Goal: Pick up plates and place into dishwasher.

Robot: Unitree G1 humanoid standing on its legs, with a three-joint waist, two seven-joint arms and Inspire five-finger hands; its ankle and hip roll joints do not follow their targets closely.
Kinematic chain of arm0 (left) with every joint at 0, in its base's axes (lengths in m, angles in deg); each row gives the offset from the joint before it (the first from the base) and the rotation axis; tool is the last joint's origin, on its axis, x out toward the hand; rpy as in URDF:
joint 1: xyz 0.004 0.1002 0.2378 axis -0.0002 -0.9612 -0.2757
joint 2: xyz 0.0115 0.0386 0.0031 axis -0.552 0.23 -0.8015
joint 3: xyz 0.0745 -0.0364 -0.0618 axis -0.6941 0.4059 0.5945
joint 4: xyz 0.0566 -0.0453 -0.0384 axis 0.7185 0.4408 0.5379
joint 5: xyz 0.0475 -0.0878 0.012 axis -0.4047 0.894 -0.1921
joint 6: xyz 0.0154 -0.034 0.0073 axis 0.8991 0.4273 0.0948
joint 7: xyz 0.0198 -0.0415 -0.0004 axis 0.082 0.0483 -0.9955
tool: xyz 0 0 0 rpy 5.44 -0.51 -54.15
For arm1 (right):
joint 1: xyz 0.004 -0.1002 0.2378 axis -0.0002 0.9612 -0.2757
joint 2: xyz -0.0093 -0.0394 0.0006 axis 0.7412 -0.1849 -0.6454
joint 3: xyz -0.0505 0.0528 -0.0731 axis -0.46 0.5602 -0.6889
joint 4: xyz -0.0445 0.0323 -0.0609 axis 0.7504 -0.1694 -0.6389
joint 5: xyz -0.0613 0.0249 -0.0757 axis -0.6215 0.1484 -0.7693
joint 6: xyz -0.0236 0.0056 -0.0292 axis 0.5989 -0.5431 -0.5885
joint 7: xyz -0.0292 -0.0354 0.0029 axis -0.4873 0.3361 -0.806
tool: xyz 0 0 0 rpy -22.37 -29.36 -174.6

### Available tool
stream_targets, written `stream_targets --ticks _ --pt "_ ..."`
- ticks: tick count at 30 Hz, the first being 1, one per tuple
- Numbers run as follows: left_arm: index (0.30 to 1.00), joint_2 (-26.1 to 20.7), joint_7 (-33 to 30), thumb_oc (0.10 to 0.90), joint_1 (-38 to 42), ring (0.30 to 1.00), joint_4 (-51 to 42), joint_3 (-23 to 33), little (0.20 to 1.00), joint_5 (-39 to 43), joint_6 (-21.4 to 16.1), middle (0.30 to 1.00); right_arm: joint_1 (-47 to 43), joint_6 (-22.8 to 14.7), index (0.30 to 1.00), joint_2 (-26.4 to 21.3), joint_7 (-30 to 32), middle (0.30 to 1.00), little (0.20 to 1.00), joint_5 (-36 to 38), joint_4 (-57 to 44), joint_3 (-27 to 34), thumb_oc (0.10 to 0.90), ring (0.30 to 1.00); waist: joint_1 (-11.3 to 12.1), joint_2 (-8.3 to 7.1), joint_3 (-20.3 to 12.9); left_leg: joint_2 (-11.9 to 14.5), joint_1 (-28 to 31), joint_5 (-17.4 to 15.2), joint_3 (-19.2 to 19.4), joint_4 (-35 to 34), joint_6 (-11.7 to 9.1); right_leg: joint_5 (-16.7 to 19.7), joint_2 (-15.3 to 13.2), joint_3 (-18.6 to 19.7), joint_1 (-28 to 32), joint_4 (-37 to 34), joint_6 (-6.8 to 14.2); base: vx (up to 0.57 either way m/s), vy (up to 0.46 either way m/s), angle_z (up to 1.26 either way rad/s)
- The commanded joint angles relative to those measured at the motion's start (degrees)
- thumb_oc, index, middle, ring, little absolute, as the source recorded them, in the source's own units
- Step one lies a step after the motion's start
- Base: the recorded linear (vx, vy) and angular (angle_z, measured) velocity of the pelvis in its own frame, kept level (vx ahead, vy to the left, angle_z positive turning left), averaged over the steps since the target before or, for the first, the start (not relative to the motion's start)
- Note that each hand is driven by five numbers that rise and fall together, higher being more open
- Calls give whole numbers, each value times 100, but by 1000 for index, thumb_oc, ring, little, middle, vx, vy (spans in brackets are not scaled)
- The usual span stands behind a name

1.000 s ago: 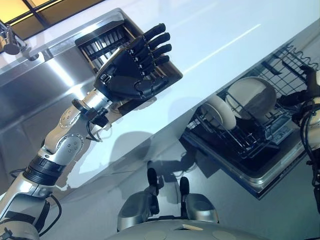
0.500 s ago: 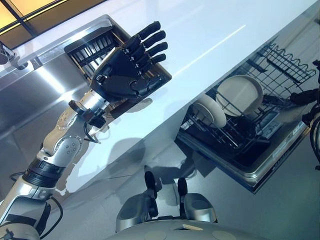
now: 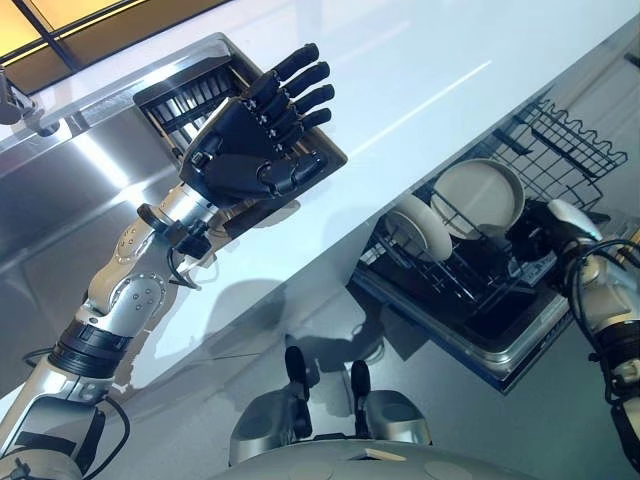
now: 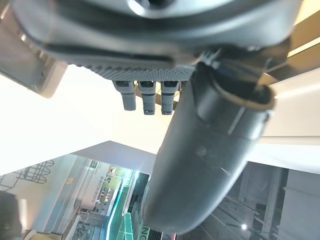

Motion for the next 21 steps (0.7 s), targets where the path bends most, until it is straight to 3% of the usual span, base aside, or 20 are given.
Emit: stream_targets --ticks 1,7,18,21 --pt "900 297 117 800 -119 900 -347 195 900 32 -499 900 -362 152 300 -508 221 300 200 -285 287 -309 100 300 173 33 -713 38 546 -850 -81 38 -183 -154 255 -207 -434 573 167 2 -20 5" --pt "900 252 103 800 -177 900 -442 230 900 58 -458 900 -301 245 300 -494 104 300 200 -312 587 -344 100 300 224 15 -640 37 504 -841 -111 55 -177 -154 253 -244 -479 618 165 -2 -14 3" --pt "900 264 69 800 -111 900 -539 257 900 -7 -329 900 -260 800 300 -383 -640 300 200 -753 1242 -550 100 300 271 -33 -521 58 453 -805 -114 60 -188 -121 257 -251 -520 614 165 0 0 0" --pt "900 241 36 800 -65 900 -567 240 900 43 -271 900 -278 762 300 -385 -669 300 200 -714 1458 -576 100 300 295 -39 -491 66 444 -798 -127 65 -191 -111 249 -262 -523 615 166 4 -35 6"
